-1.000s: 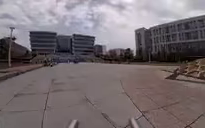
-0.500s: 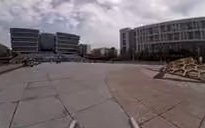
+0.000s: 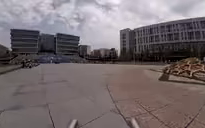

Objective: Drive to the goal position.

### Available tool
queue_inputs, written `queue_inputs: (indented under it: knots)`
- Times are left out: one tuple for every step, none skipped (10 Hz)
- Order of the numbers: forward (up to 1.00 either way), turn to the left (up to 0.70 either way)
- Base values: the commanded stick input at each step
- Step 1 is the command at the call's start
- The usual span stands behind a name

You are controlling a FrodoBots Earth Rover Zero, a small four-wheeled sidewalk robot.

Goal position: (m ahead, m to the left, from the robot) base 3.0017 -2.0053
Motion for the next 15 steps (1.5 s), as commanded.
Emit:
queue_inputs:
  knots:
    - [0.70, 0.00]
    - [0.70, 0.00]
    - [0.70, 0.00]
    - [0.70, 0.00]
    - [0.70, 0.00]
    - [0.70, 0.00]
    - [0.70, 0.00]
    - [0.70, 0.00]
    - [0.70, 0.09]
    - [0.70, 0.20]
    - [0.70, 0.32]
    - [0.70, 0.15]
    - [0.70, 0.00]
    - [0.70, 0.00]
    - [0.70, 0.00]
